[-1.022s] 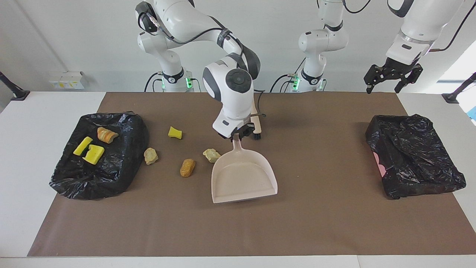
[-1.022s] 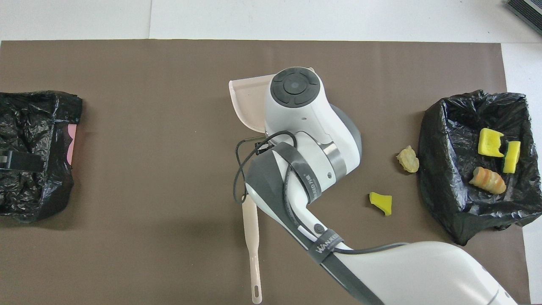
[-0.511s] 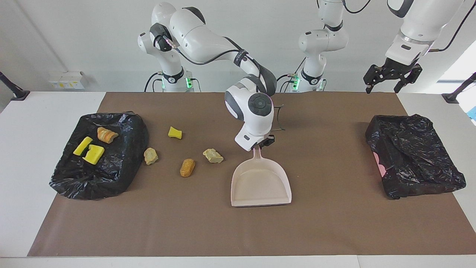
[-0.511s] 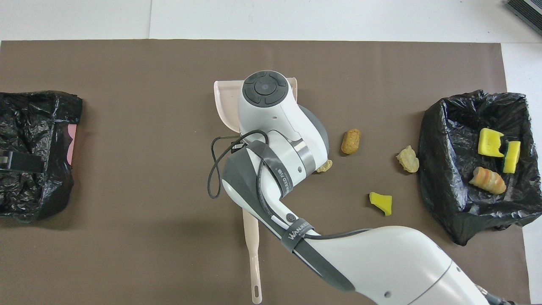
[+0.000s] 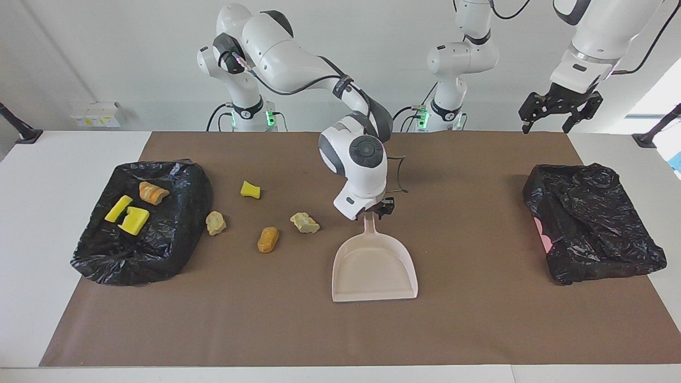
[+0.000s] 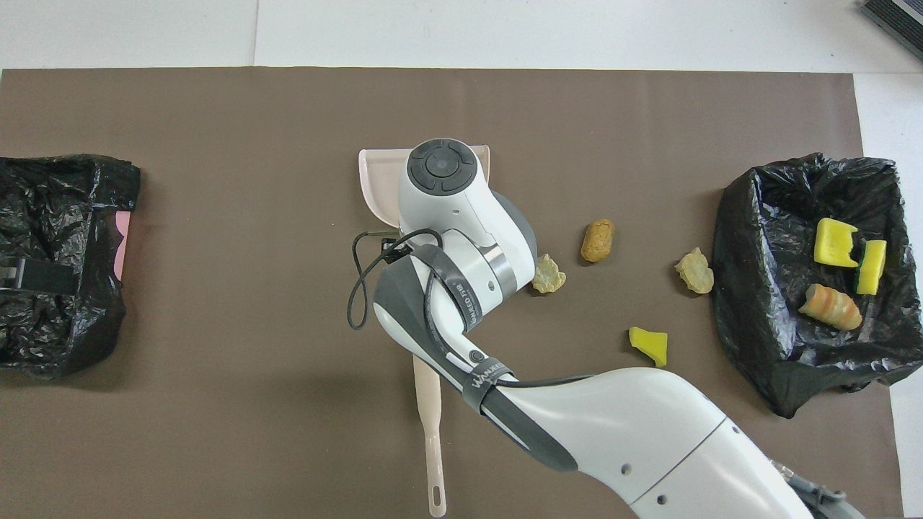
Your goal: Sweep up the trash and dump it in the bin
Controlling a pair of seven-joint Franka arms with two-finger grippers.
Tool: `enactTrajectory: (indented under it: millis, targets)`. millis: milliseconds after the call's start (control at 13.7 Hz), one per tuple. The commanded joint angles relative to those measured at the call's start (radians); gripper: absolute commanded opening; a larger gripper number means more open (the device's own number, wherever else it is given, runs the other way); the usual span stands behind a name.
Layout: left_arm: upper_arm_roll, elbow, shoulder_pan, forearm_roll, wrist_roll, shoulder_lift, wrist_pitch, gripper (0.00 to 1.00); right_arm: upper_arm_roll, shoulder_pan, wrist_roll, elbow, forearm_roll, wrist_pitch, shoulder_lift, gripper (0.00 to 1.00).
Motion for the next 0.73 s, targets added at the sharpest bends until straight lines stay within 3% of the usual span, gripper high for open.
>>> enactTrajectory:
  millis: [0,146,292,657]
  targets:
    - [0.002,0.01,-0.007,-0.022,-0.013,0.007,0.021,1.0,0.002,-0.016,0.006,-0.081,0.024,-0.058,-0.088,1.0]
    - [0.001,0.01,-0.01,-0.057,-0.104,0.011,0.109,1.0,0.002,-0.011,0.018,-0.12,0.024,-0.092,-0.134,1.0]
    - [-0.012,0.018,-0.015,-0.059,-0.127,0.037,0.16,1.0,0.002,0.011,0.015,-0.228,0.024,-0.051,-0.212,1.0]
    - [-0.013,0.05,-0.149,-0.048,-0.195,0.16,0.274,1.0,0.004,0.106,0.096,-0.552,0.027,0.106,-0.398,1.0]
